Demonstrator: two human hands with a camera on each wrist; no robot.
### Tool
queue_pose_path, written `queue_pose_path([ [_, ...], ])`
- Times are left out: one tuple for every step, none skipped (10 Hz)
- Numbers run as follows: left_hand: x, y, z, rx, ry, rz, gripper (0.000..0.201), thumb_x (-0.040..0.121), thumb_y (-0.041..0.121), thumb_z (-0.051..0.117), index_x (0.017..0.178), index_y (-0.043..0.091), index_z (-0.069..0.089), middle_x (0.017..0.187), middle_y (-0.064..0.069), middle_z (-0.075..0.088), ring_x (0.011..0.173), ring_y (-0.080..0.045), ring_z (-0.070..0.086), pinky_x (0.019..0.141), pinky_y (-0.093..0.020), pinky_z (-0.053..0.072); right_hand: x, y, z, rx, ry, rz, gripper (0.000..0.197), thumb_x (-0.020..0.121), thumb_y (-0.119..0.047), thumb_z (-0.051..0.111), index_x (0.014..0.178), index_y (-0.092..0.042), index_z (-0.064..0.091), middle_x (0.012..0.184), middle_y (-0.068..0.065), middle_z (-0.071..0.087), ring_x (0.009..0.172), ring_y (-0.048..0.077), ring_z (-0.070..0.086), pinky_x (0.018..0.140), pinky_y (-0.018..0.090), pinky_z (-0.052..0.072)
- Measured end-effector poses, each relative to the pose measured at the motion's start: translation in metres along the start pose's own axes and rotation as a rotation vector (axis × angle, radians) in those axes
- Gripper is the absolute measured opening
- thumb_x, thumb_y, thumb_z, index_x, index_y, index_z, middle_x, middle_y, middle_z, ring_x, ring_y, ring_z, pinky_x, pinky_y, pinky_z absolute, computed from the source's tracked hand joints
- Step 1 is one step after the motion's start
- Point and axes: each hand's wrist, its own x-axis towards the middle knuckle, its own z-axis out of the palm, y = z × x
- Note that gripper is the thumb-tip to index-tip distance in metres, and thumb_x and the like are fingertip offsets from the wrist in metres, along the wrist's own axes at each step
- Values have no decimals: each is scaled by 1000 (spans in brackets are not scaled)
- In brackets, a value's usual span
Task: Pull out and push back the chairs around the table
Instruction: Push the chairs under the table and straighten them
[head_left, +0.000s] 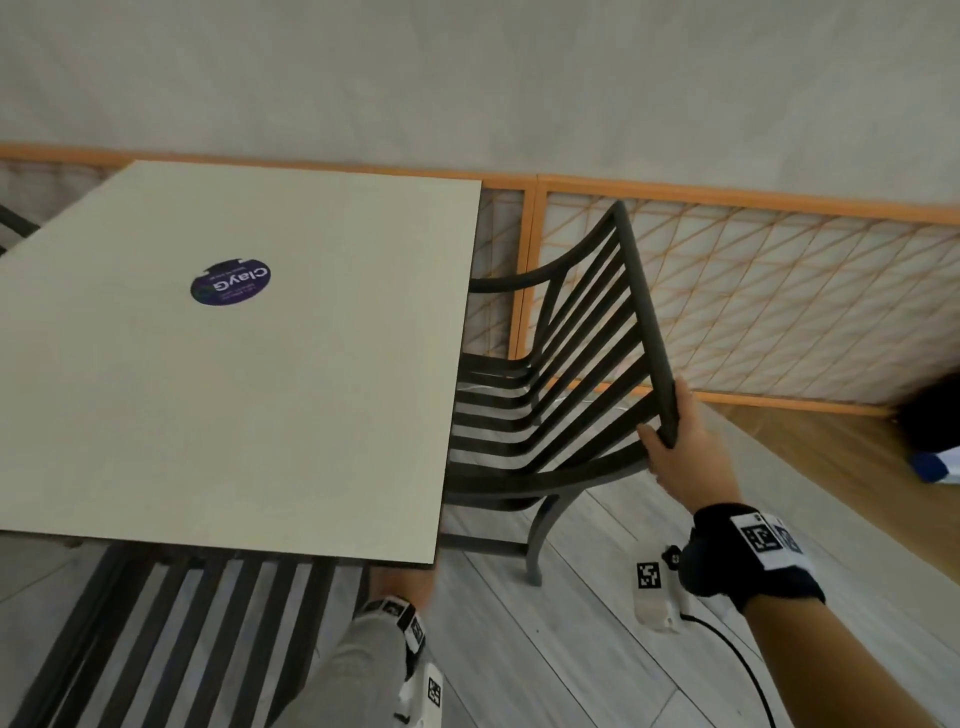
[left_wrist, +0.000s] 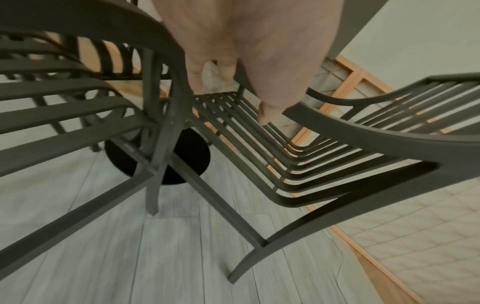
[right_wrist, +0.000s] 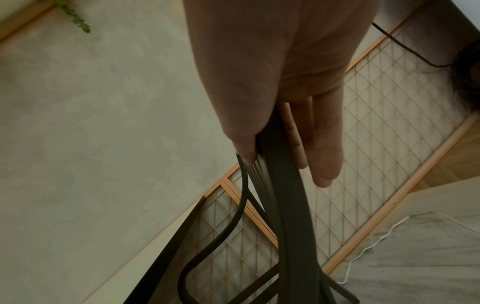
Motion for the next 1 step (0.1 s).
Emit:
queue_pose_path([
  [-30,-15,-6,125,44,201,40,89,23,37,124,10,53,124,-19,59,110,-30,59,87,-31,48,-28,10,-16,-27,7,30,69,90,-32,58,144,-27,15,114,20,62,95,32,62,87,47,50],
])
